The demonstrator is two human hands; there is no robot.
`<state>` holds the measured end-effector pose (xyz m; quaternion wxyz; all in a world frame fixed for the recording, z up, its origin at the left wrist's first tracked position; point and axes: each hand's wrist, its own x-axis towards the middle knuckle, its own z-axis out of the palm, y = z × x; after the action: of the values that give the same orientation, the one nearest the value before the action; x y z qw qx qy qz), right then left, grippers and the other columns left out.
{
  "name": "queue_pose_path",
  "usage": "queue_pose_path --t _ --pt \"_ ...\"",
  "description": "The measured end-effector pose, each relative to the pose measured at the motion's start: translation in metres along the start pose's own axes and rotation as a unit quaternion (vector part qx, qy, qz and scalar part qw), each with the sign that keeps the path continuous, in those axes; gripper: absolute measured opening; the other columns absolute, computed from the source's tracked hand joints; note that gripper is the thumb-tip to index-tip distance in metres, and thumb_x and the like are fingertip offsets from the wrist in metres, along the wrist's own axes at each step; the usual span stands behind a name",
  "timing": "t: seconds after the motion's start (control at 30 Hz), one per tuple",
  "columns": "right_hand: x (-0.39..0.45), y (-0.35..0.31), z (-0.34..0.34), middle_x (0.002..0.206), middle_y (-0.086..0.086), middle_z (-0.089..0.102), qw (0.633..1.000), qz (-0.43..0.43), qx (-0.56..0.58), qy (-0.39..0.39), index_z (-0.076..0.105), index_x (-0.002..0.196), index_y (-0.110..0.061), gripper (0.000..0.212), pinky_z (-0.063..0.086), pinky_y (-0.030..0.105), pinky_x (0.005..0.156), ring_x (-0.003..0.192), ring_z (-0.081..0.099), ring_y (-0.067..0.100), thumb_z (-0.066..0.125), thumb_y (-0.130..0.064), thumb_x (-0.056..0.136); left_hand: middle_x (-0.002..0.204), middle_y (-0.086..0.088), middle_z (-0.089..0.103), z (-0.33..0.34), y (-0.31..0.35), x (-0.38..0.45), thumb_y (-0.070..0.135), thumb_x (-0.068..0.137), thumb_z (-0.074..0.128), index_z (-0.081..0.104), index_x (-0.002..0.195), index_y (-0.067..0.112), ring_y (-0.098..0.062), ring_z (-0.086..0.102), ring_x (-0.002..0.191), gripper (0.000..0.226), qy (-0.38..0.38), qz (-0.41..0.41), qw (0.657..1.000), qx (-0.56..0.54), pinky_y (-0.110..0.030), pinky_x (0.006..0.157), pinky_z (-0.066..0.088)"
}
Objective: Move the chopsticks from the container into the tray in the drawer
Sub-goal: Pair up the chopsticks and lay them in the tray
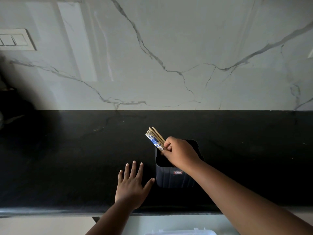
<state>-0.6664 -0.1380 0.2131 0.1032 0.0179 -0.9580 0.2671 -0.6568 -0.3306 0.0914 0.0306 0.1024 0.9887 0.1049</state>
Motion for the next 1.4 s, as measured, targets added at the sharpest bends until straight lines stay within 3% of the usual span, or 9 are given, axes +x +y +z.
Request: queue_pose_path --t 0.27,0.4,0.63,0.77,0.83,0.97,1.1,1.4 --pt "0.008 -0.001 -0.004 0.084 -0.002 0.069 0.997 0.063 0.003 -0.049 0.066 0.086 -0.017 0.022 0.053 0.036 0.071 0.078 0.065 0.017 0.073 -0.037 0.079 0.162 0.0 -0.012 0.002 -0.001 0.001 0.078 0.084 0.008 -0.004 0.154 0.03 -0.021 -0.019 0.147 0.085 0.006 -0.001 1.0 0.0 -0.043 0.118 -0.01" --pt "0.012 -0.001 -0.008 0.081 0.0 0.068 0.994 0.06 -0.029 -0.082 0.065 0.084 -0.017 0.025 0.045 0.03 0.059 0.073 0.063 0.016 0.072 -0.041 0.08 0.162 0.001 -0.013 0.003 -0.002 0.002 0.079 0.082 0.005 -0.005 0.153 0.03 -0.021 -0.021 0.146 0.087 0.004 0.0 1.0 0.0 -0.043 0.118 -0.011" --pt "0.012 0.0 -0.013 0.083 -0.001 0.068 0.993 0.045 -0.033 -0.107 0.064 0.088 -0.018 0.023 0.048 0.032 0.065 0.076 0.063 0.016 0.066 -0.04 0.085 0.162 0.0 -0.012 0.002 -0.001 0.001 0.078 0.084 0.007 -0.004 0.153 0.029 -0.021 -0.019 0.147 0.085 0.004 -0.002 1.0 0.002 -0.043 0.119 -0.01" --pt "0.007 0.003 -0.019 0.065 -0.004 0.061 0.996 0.016 -0.039 -0.082 0.068 0.089 -0.017 0.019 0.036 0.026 0.049 0.051 0.051 0.008 0.059 -0.034 0.091 0.162 0.0 -0.011 0.002 -0.001 0.001 0.077 0.085 0.008 -0.003 0.154 0.029 -0.022 -0.018 0.147 0.085 0.006 -0.001 1.0 0.002 -0.043 0.119 -0.009" --pt "0.005 0.005 -0.019 0.064 -0.003 0.062 0.997 0.012 -0.034 -0.066 0.069 0.086 -0.018 0.02 0.036 0.027 0.049 0.047 0.047 0.009 0.058 -0.034 0.091 0.162 0.0 -0.011 0.002 -0.001 0.001 0.078 0.084 0.008 -0.003 0.154 0.029 -0.022 -0.018 0.147 0.085 0.006 0.0 1.0 0.002 -0.043 0.119 -0.009" --pt "0.007 0.007 -0.018 0.073 -0.003 0.065 1.0 0.022 -0.006 -0.022 0.07 0.089 -0.016 0.018 0.041 0.028 0.059 0.059 0.052 0.011 0.061 -0.032 0.09 0.162 0.0 -0.012 0.003 -0.001 0.001 0.079 0.083 0.006 -0.004 0.153 0.029 -0.021 -0.019 0.147 0.086 0.005 0.001 1.0 0.001 -0.043 0.118 -0.01" --pt "0.009 0.009 -0.009 0.094 -0.005 0.071 0.999 0.036 0.008 -0.022 0.07 0.102 -0.019 0.017 0.045 0.025 0.066 0.084 0.065 0.012 0.063 -0.029 0.09 0.162 0.0 -0.012 0.003 -0.002 0.001 0.079 0.083 0.006 -0.004 0.154 0.029 -0.021 -0.019 0.147 0.087 0.006 -0.001 1.0 0.001 -0.043 0.118 -0.01" --pt "0.018 0.019 0.001 0.096 -0.005 0.068 0.993 0.088 0.06 -0.045 0.068 0.11 -0.02 0.023 0.042 0.021 0.064 0.086 0.061 0.011 0.065 -0.029 0.09 0.161 0.001 -0.013 0.003 -0.002 0.002 0.079 0.082 0.005 -0.005 0.153 0.03 -0.021 -0.02 0.146 0.087 0.005 -0.001 1.0 -0.002 -0.043 0.118 -0.011"
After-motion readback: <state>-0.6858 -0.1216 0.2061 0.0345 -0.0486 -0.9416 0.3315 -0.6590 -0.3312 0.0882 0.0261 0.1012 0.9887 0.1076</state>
